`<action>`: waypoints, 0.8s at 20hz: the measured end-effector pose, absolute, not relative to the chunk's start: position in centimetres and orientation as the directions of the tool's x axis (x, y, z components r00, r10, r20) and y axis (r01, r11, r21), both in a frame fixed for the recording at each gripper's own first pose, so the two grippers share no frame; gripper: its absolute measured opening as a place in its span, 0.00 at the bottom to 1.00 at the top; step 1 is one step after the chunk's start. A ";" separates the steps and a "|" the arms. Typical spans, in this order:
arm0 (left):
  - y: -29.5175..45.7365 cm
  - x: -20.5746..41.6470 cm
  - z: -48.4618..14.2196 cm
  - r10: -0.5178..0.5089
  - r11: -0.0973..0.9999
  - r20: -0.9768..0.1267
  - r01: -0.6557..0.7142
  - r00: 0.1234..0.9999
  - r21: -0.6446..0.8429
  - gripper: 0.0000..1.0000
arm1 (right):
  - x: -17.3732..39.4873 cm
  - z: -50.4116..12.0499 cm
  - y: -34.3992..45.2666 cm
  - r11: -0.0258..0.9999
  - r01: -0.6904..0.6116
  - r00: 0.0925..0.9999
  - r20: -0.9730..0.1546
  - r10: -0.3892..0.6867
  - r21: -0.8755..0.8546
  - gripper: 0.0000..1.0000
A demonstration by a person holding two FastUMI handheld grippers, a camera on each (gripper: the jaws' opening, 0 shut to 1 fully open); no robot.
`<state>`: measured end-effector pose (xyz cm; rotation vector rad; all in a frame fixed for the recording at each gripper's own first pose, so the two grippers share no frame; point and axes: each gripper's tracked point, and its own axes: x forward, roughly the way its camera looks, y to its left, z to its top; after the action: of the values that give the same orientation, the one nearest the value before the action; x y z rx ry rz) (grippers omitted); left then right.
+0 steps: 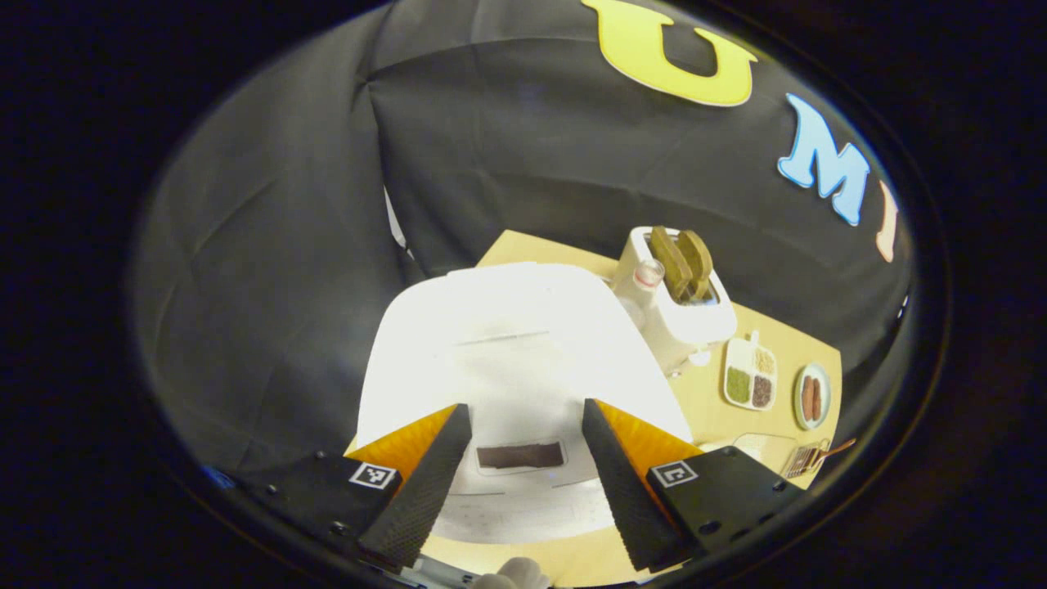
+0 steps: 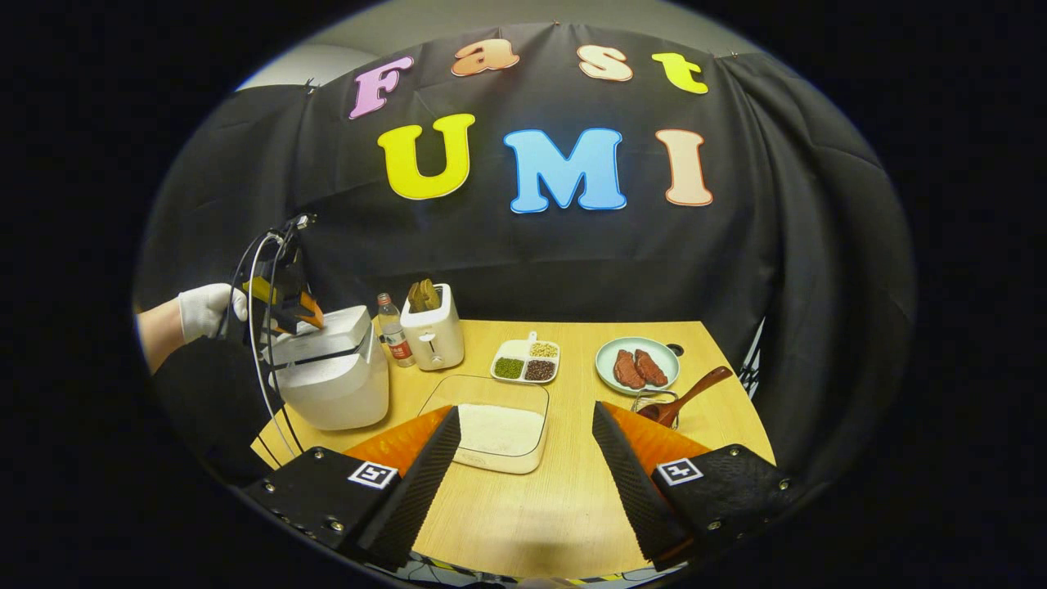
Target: Close the left gripper, press the button to open the rice cooker; take a wooden spoon from the chopstick holder with the right hand, scoop a spoonful of rice and pour it into the rice cooker, then put the wooden spoon back into the chopstick holder.
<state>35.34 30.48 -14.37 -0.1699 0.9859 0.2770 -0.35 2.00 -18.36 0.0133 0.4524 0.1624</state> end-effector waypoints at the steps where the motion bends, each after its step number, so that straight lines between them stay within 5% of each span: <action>1: 30.1 35.3 -14.8 0.149 0.955 -0.843 -0.297 0.516 -0.014 0.97 | -0.3 -18.4 2.0 0.987 -0.153 0.886 -0.435 0.161 0.053 0.99; 8: 28.5 32.4 -18.5 0.105 0.965 -0.910 -0.261 0.402 -0.004 0.98 | -0.2 -18.9 2.1 0.984 -0.155 0.873 -0.453 0.180 0.091 0.99; 16: 28.0 33.3 -18.2 0.102 0.977 -0.917 -0.210 0.385 0.020 0.96 | 0.4 -19.2 2.2 0.981 -0.177 0.872 -0.450 0.192 0.076 1.00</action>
<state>33.32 27.98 -18.23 -0.1049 1.1587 0.1992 0.41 2.16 -19.22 0.0325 0.4738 0.1927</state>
